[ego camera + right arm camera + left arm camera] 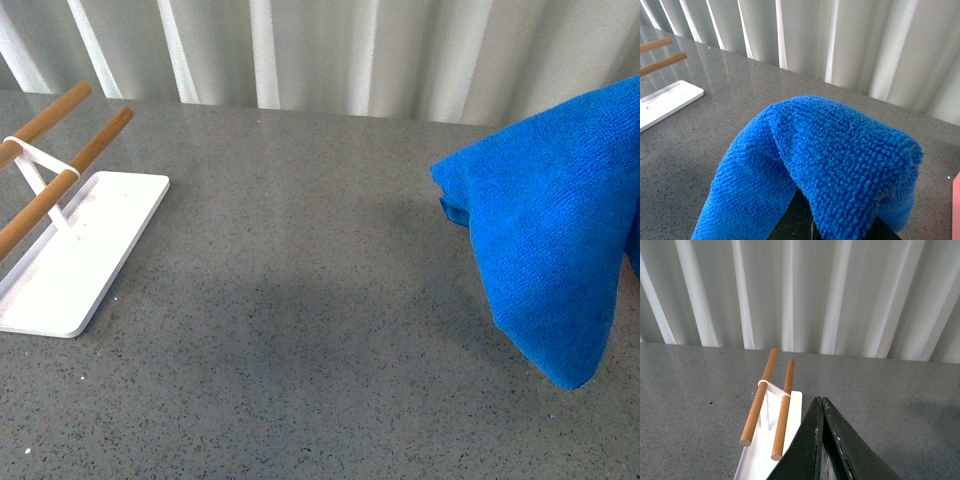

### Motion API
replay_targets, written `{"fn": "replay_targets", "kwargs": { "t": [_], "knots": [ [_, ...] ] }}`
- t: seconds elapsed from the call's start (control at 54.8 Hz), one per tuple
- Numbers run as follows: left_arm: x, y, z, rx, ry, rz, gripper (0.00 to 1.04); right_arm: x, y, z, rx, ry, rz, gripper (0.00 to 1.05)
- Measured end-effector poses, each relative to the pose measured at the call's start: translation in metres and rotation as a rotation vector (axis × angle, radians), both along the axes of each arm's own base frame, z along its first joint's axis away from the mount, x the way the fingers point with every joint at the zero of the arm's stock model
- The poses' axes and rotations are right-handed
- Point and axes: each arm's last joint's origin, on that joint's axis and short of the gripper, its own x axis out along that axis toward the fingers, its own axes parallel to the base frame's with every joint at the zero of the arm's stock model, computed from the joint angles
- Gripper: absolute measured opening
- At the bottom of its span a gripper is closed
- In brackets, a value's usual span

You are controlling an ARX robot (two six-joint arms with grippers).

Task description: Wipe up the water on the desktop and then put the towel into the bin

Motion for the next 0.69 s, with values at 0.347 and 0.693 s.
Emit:
{"fn": "replay_targets", "kwargs": {
  "t": [0.347,0.693],
  "knots": [
    [-0.008,0.0,0.0,0.0,-0.001,0.0,0.04,0.0,0.0,0.0,-0.002,0.0,0.0,0.03],
    [-0.022,0.0,-0.003,0.0,0.002,0.001,0.04,0.0,-0.001,-0.001,-0.007,0.003,-0.012,0.03]
  ]
}}
